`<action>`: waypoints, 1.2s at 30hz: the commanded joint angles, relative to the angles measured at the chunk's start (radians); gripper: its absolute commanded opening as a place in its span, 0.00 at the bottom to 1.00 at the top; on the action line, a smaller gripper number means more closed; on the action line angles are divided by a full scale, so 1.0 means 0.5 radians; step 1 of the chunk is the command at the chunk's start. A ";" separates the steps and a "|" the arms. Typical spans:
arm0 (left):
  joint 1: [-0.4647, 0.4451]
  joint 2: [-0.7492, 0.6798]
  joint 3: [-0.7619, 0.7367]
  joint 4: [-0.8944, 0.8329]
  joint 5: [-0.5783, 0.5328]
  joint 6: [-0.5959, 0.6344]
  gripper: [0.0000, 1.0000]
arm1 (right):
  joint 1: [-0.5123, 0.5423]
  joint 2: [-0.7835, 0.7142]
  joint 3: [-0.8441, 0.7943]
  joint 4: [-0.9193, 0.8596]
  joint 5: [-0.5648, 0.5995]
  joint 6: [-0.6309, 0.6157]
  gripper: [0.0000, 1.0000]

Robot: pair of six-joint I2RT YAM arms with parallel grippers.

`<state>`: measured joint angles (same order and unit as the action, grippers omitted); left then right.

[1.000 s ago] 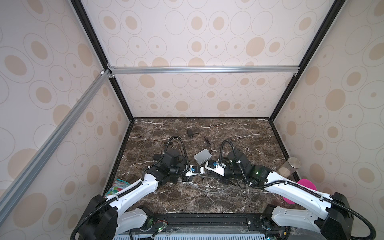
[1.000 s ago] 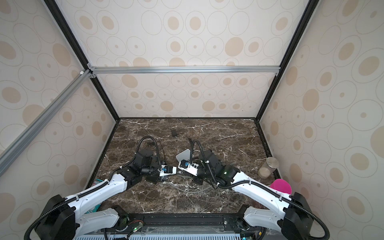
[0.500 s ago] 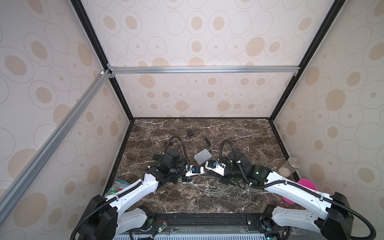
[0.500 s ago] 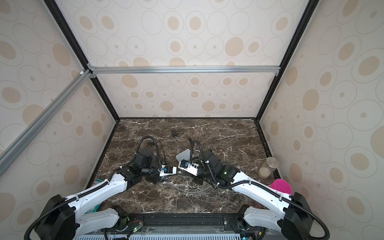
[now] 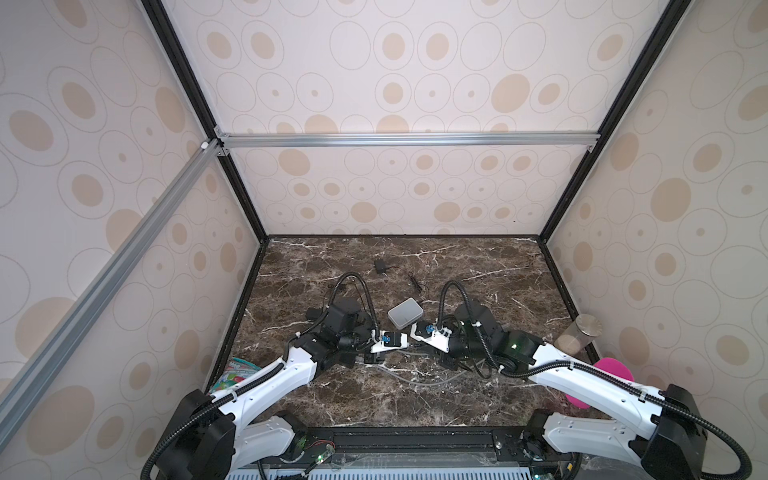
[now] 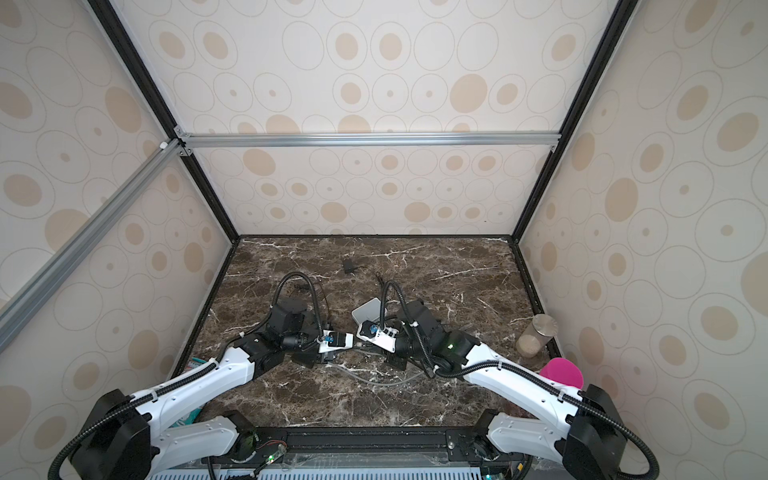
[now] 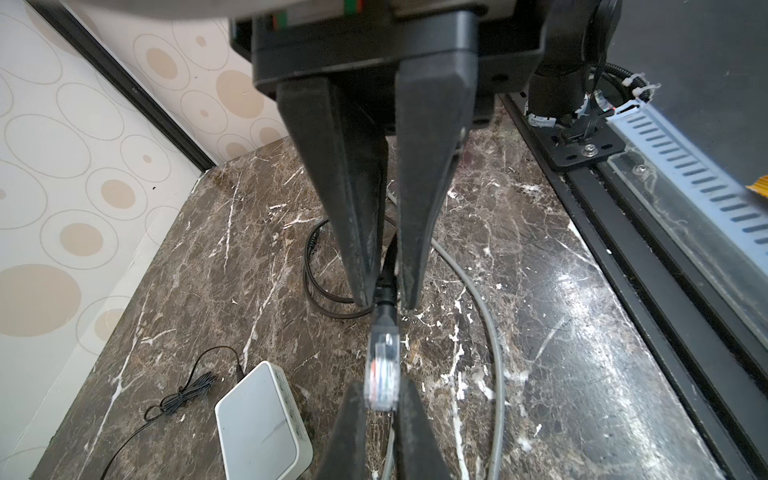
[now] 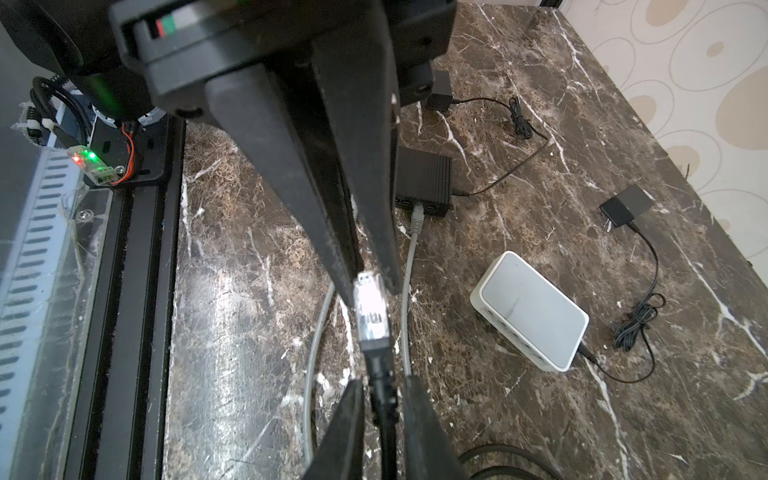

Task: Insert the plug into the switch port
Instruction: 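Open the left gripper off the cable while the right keeps the plug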

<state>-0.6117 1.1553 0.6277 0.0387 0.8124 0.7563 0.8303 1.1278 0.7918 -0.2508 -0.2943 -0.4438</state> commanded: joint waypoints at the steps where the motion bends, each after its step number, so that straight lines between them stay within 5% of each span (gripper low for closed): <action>1: -0.009 -0.028 0.080 -0.022 0.013 0.044 0.13 | 0.021 -0.008 -0.025 -0.040 -0.005 -0.047 0.21; 18: -0.012 -0.019 0.081 -0.016 0.016 0.037 0.18 | 0.021 -0.025 -0.025 0.008 0.005 -0.011 0.09; 20: -0.010 -0.020 0.084 -0.007 0.012 0.024 0.30 | 0.021 -0.025 -0.025 0.010 0.020 -0.008 0.08; 22: -0.011 -0.035 0.073 0.083 -0.045 -0.093 0.66 | 0.021 -0.028 -0.034 0.015 0.069 0.010 0.06; 25: -0.005 -0.059 0.062 0.295 -0.268 -0.438 0.82 | 0.024 -0.020 -0.036 0.029 0.311 0.098 0.00; 31: 0.048 0.064 0.180 0.267 -0.522 -0.714 0.79 | 0.021 0.022 -0.011 0.085 0.988 0.144 0.00; 36: 0.062 0.224 0.381 0.087 -0.657 -0.849 0.75 | -0.141 0.150 0.299 0.241 1.477 -0.231 0.00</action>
<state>-0.5900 1.2419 0.7498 0.1303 0.5461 0.4053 0.8078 1.1763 0.8280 -0.2024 0.2356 -0.4519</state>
